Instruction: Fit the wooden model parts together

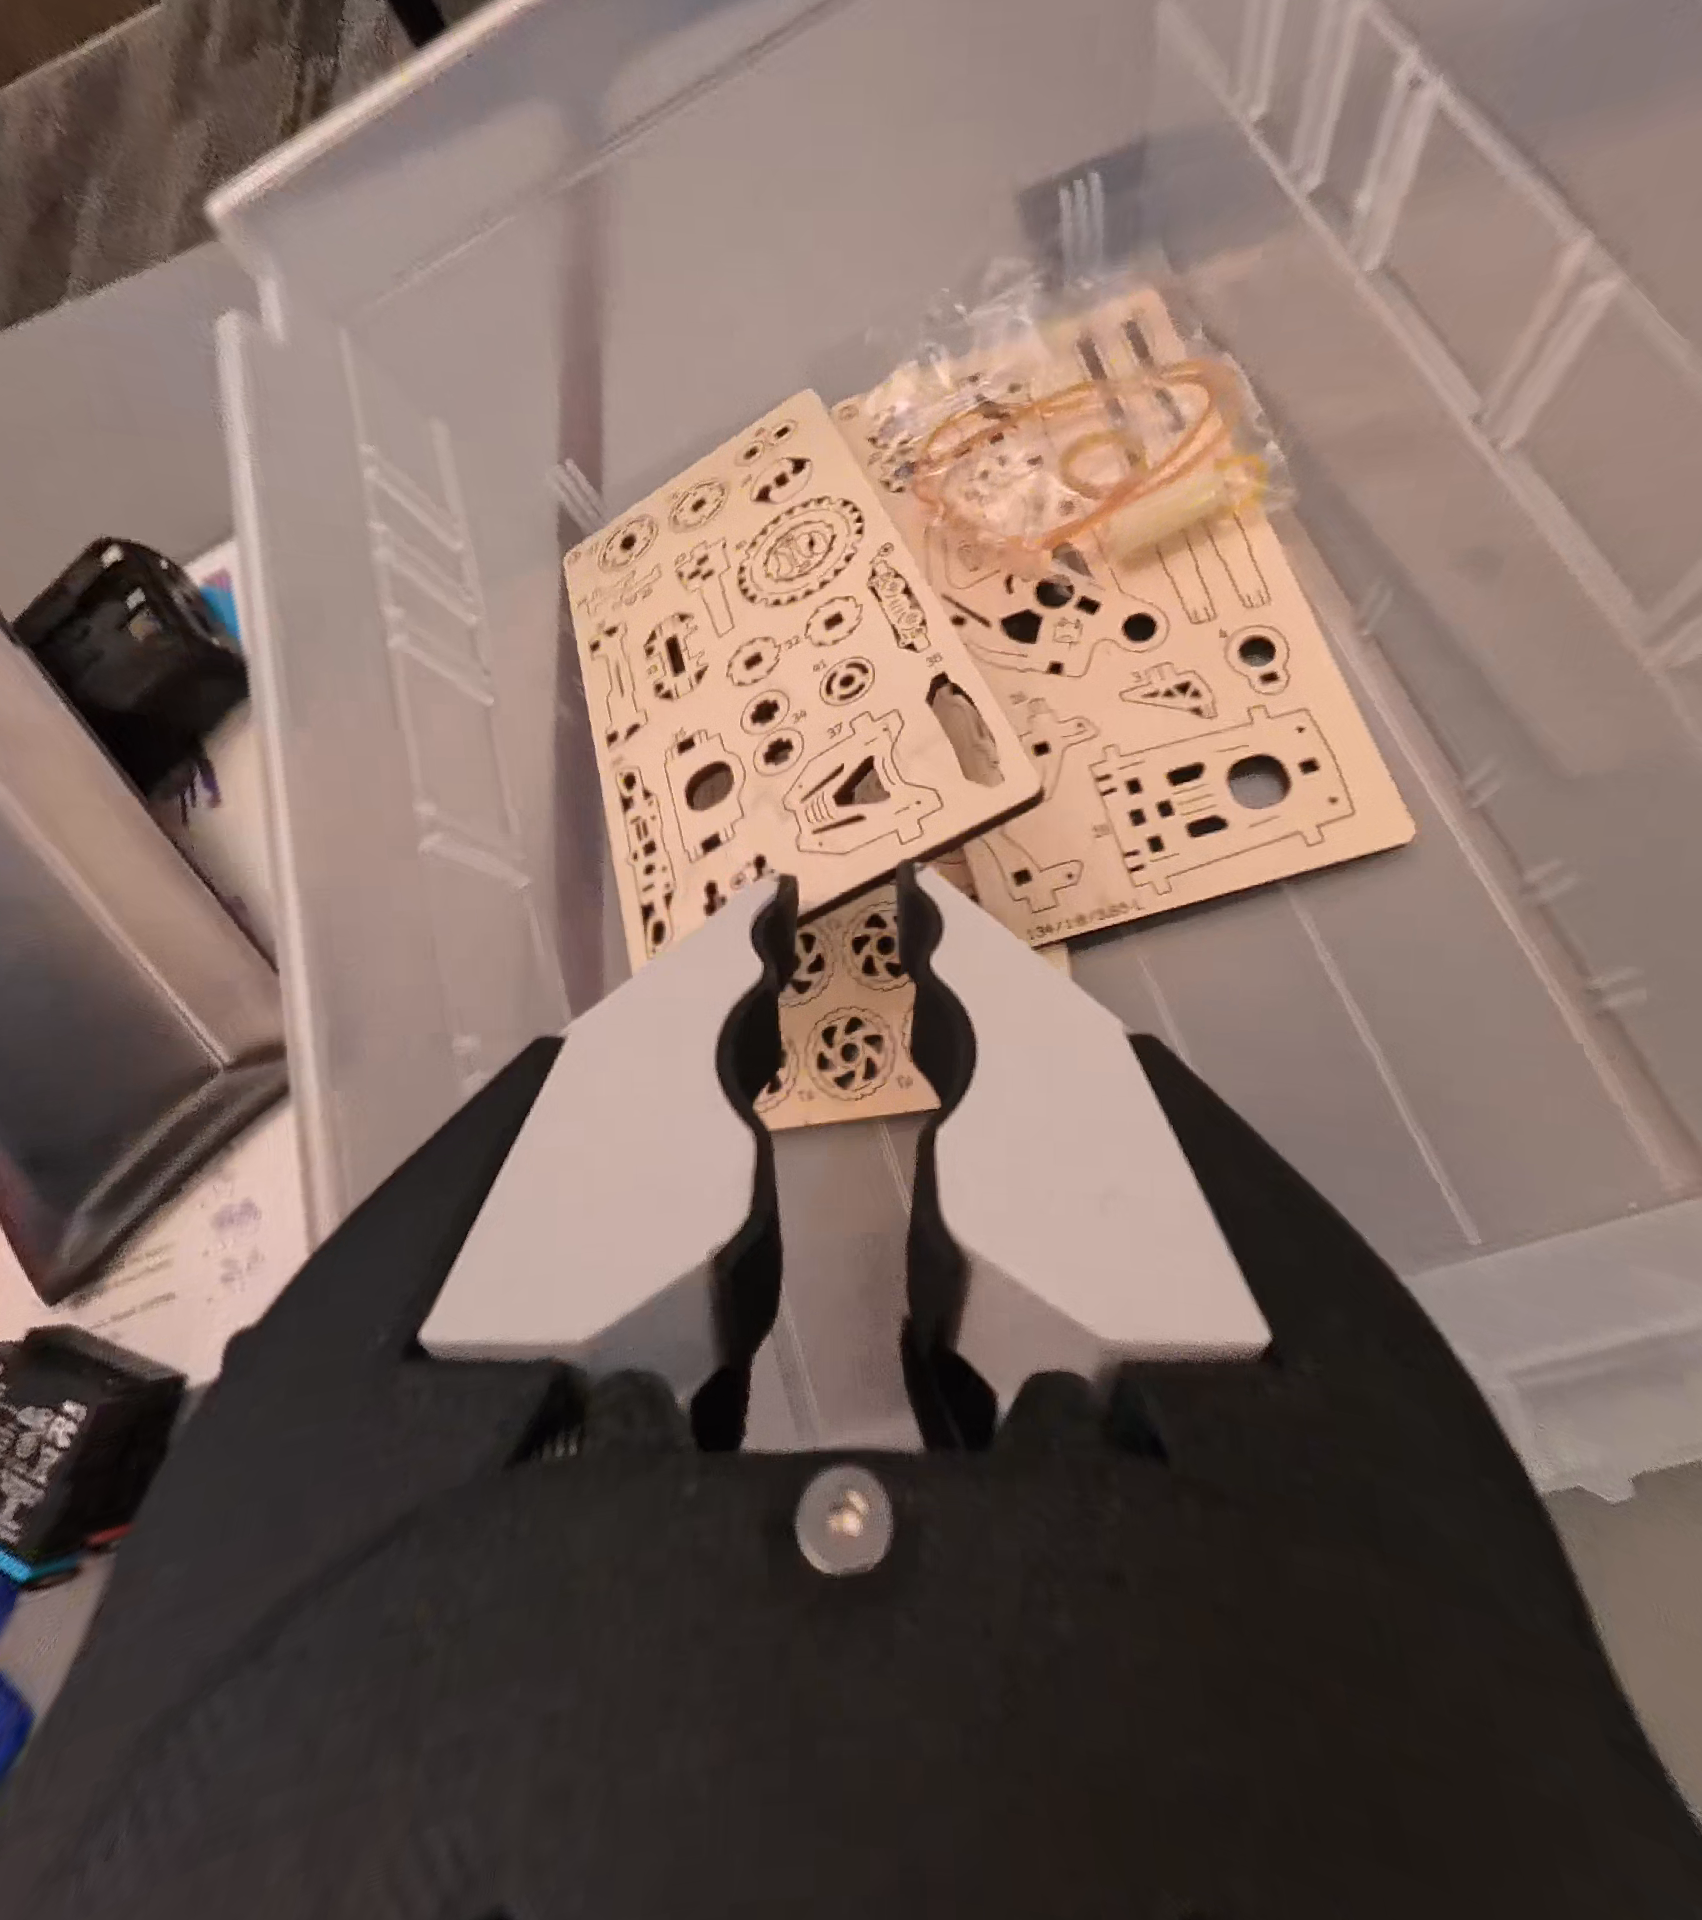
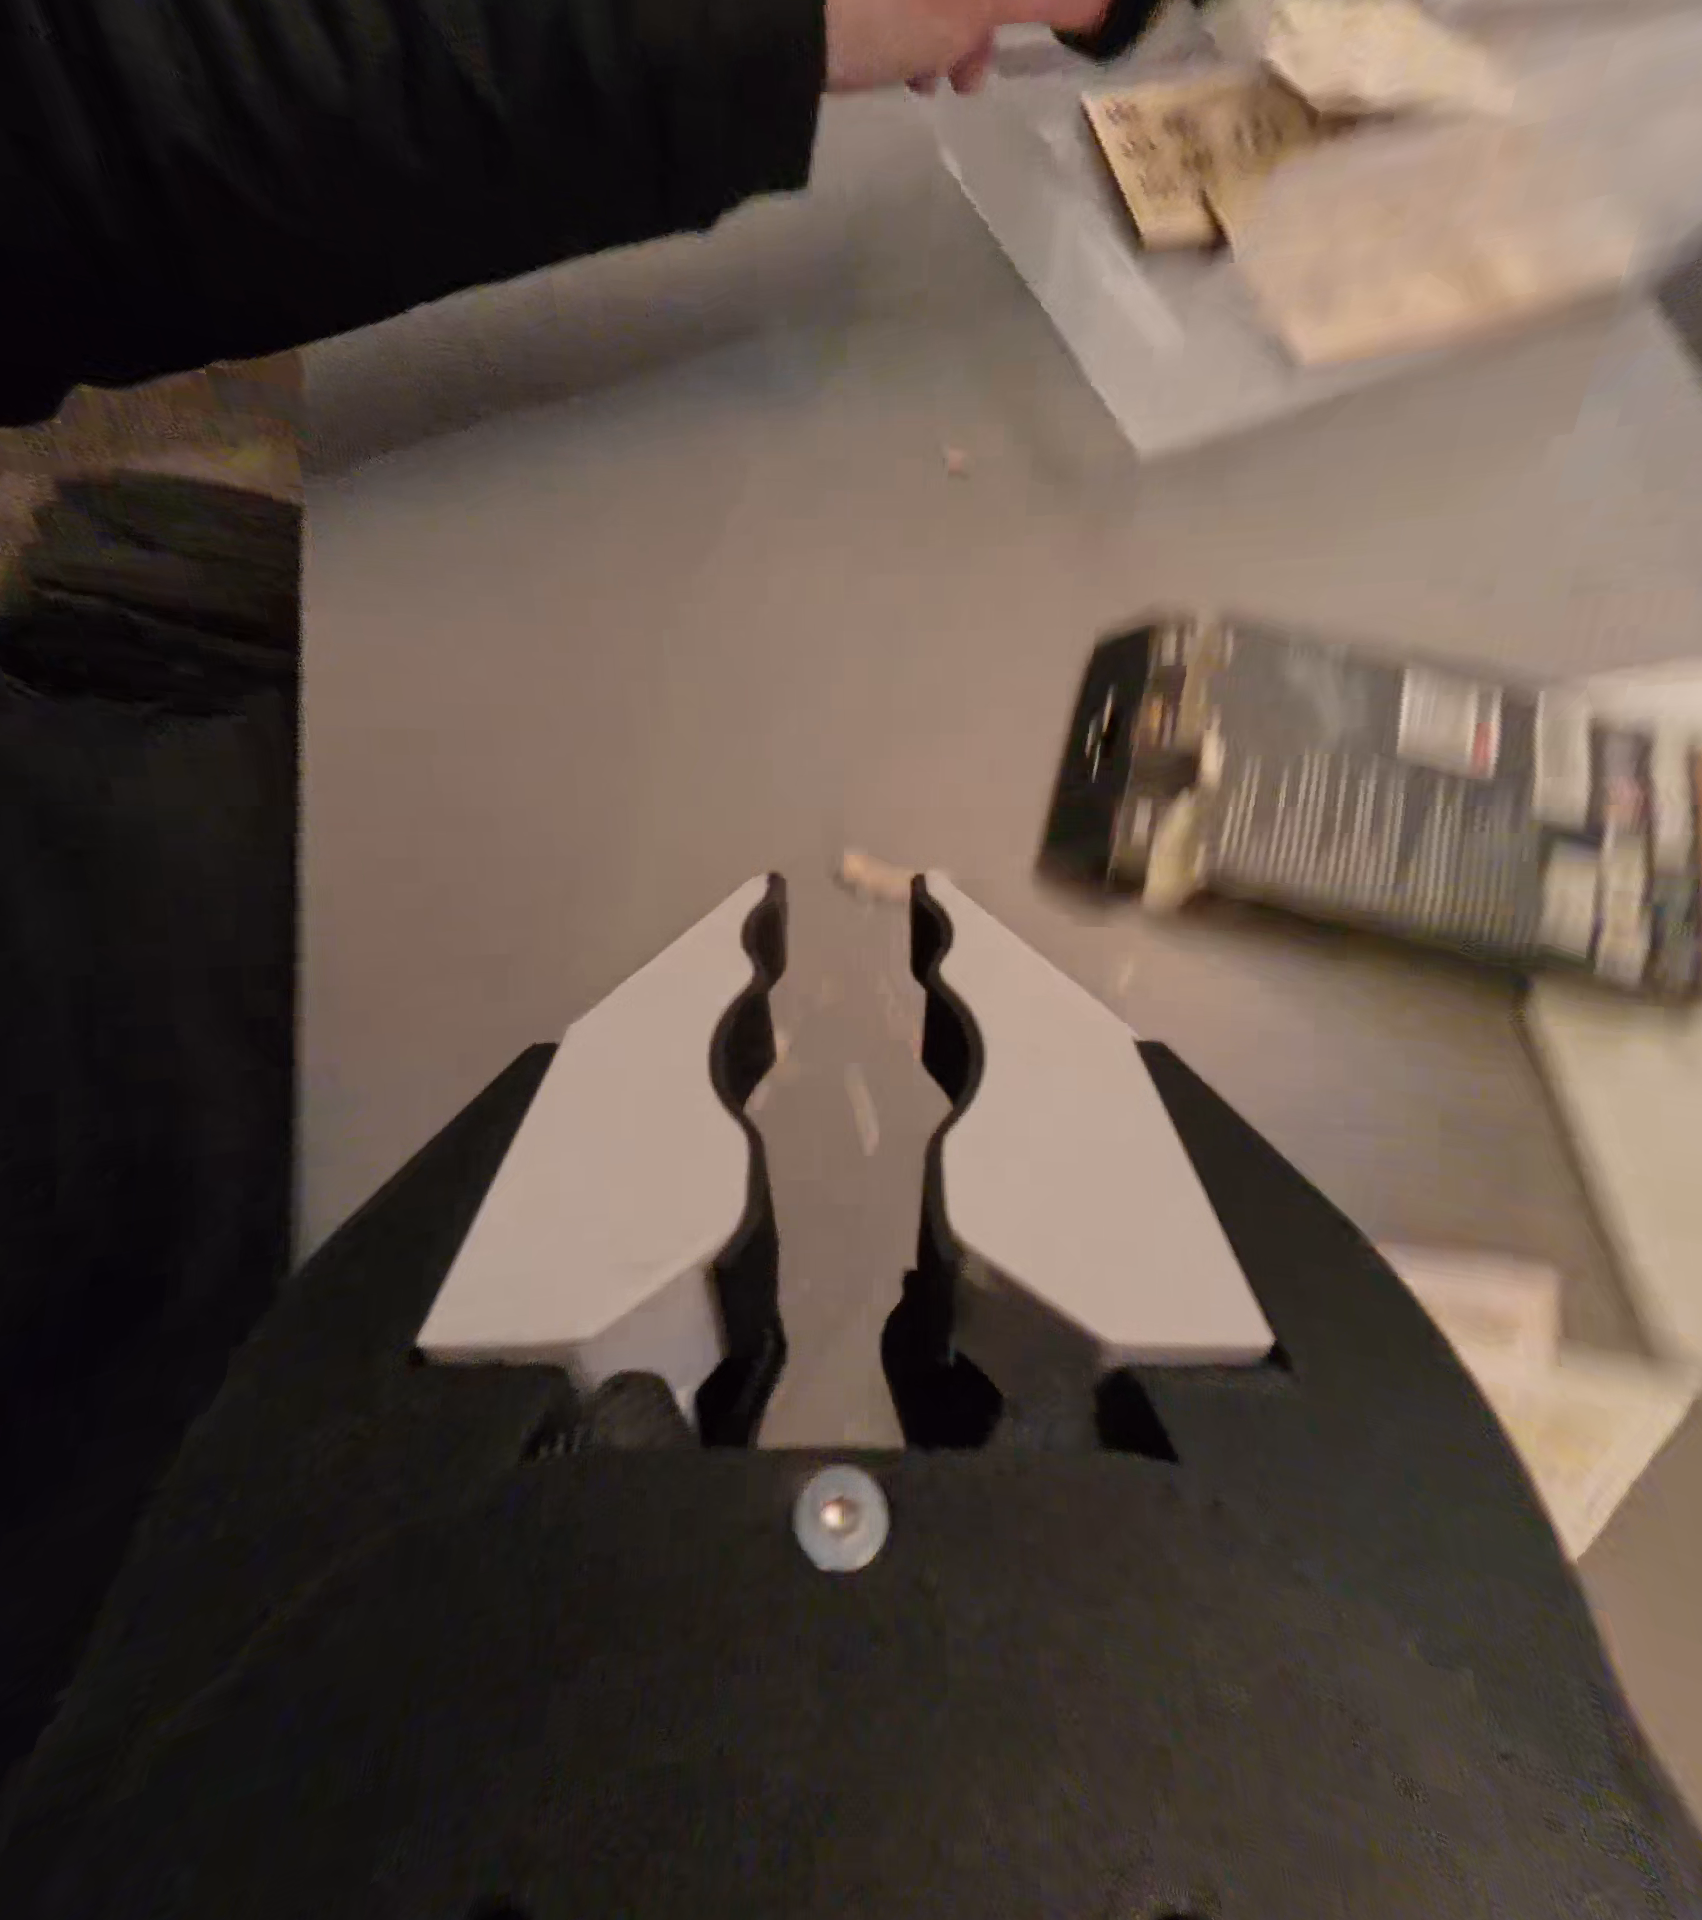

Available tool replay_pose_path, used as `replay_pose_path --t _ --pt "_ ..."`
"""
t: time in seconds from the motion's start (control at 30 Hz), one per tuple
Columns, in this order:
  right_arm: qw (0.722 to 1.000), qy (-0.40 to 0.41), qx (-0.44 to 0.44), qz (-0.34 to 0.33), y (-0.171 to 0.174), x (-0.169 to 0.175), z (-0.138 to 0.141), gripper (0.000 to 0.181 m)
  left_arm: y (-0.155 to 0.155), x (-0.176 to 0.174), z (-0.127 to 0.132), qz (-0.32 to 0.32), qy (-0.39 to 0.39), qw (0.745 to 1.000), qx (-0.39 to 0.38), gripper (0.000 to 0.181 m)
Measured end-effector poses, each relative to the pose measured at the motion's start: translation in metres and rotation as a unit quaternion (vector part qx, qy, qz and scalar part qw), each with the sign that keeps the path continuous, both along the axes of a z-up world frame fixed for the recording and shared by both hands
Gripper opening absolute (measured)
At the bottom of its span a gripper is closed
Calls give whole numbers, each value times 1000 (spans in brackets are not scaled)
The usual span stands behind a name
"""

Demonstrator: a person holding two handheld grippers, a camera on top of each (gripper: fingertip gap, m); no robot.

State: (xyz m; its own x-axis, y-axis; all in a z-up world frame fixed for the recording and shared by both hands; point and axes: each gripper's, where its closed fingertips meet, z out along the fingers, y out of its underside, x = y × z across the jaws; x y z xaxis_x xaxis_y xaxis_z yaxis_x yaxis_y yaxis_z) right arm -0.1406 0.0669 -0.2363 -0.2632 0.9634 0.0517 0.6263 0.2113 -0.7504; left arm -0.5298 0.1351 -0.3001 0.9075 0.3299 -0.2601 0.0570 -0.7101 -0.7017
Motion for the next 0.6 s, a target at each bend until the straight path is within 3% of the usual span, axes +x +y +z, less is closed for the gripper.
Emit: replay_pose_path --t 0.07,0.17,0.23,0.3,0.37,0.43,0.47,0.6 --pt "997 -1 61 45 -5 -57 1 31 -3 -3 -2 7 -16 1000 1 17" --pt "987 -19 138 82 -4 -127 -14 33 -4 -2 -1 -17 1 1000 -20 20" --pt "985 -41 137 102 -13 -151 -26 35 6 14 3 -95 25 994 -45 30" --pt "985 -38 120 115 -30 -157 -28 33 18 31 -1 -188 63 975 -103 37" --pt "984 -30 120 124 -41 -150 -28 29 30 41 -13 -247 88 950 -170 60" --pt "985 -34 117 123 -45 -138 -32 27 32 44 -31 -292 111 918 -245 65" --pt "986 -36 112 118 -45 -131 -34 27 36 40 -33 -301 137 907 -262 52" --pt "991 -35 91 92 -37 -109 -35 24 40 46 -37 -356 161 877 -280 34"
